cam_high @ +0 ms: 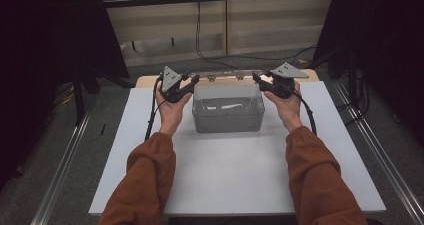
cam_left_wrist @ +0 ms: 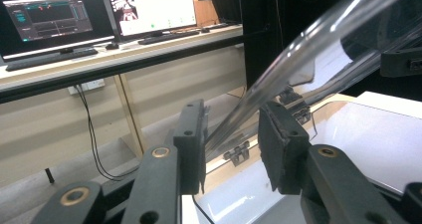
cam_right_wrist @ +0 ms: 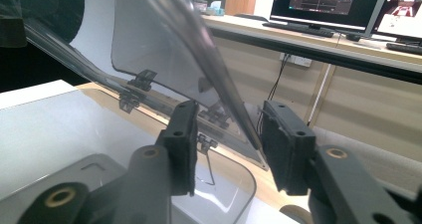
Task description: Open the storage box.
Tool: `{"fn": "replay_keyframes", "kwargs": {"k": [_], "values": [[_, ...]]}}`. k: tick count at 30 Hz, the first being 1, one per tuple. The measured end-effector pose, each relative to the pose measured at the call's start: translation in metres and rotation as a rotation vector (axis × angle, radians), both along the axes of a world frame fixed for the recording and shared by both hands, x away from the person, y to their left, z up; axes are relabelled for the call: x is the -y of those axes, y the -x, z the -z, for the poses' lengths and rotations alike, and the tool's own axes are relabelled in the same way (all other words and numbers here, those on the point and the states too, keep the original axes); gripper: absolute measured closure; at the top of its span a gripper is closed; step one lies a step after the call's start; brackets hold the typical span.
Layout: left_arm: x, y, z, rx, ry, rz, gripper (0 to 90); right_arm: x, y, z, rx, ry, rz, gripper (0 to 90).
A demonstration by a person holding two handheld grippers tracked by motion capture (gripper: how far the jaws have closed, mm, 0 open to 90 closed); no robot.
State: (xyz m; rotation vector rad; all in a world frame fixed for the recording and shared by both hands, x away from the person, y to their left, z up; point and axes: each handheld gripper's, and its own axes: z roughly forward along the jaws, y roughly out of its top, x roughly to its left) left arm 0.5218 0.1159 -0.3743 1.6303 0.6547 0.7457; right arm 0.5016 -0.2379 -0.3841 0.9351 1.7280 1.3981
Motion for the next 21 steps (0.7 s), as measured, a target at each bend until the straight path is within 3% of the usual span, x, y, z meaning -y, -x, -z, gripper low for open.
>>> {"fn": "replay_keyframes", "kwargs": {"k": [5,9,12,21], "values": [[0.001,-0.004,0.001,-0.004,-0.012,-0.009,65.3,0.003,-0.005,0.0,-0.009,-0.014,-0.008,60.9],[0.0,-0.008,0.005,-0.02,0.008,-0.018,66.4,0.001,-0.008,-0.001,-0.008,-0.012,-0.007,60.2],[-0.001,-0.011,0.006,-0.029,0.007,-0.022,67.4,0.001,-0.012,-0.001,-0.016,-0.019,-0.002,55.0],[0.003,-0.02,0.008,-0.037,-0.013,-0.015,67.1,0.005,-0.019,0.001,-0.041,-0.023,-0.007,60.7]]}}
